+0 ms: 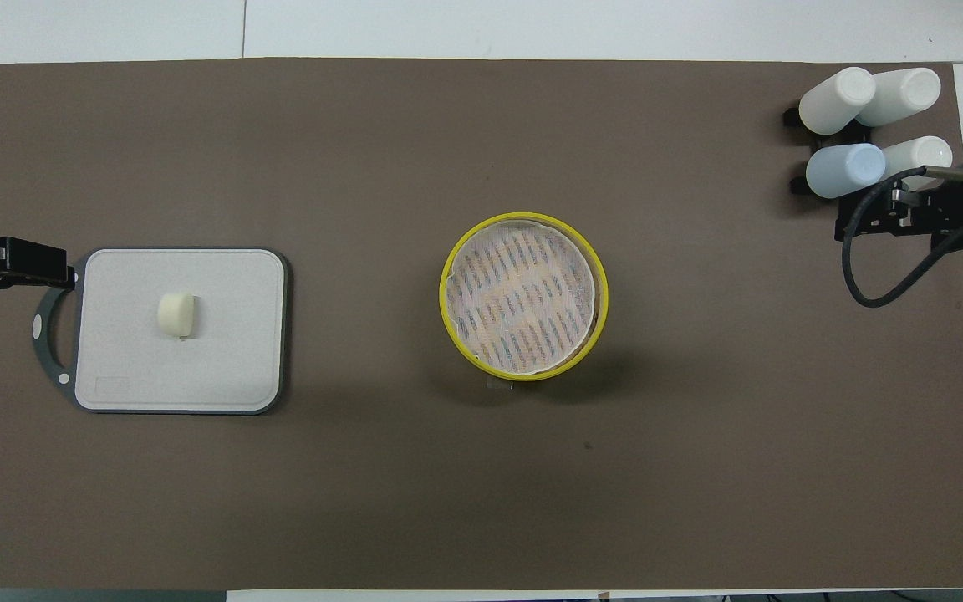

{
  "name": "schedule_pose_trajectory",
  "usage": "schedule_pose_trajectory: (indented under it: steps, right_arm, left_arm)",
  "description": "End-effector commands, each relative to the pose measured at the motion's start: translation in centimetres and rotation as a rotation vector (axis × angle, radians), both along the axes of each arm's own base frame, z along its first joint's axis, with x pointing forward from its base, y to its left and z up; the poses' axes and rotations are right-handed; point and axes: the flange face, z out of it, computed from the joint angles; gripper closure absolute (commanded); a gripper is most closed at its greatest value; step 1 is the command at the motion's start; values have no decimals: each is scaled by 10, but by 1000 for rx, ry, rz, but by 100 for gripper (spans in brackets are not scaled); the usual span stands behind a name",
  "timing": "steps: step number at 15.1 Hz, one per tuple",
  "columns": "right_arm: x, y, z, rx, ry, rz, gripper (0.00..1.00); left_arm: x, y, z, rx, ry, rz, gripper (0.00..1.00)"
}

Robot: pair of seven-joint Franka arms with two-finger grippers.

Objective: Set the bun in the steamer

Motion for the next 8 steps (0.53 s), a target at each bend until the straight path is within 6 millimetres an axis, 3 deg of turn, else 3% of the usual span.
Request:
schedule_pose_trajectory:
  steps: [1,5,8]
  right_arm:
    - [3,-4,2,1,8,16,0]
    - [1,-4,1,5,12,11,0]
    - [-6,6,-5,2,23,33,0]
  left_arm:
    - [-1,3,3,18,8,-7,0]
    - [-1,3,3,18,8,-5,0]
    - [-1,-1,3,18,8,-8,0]
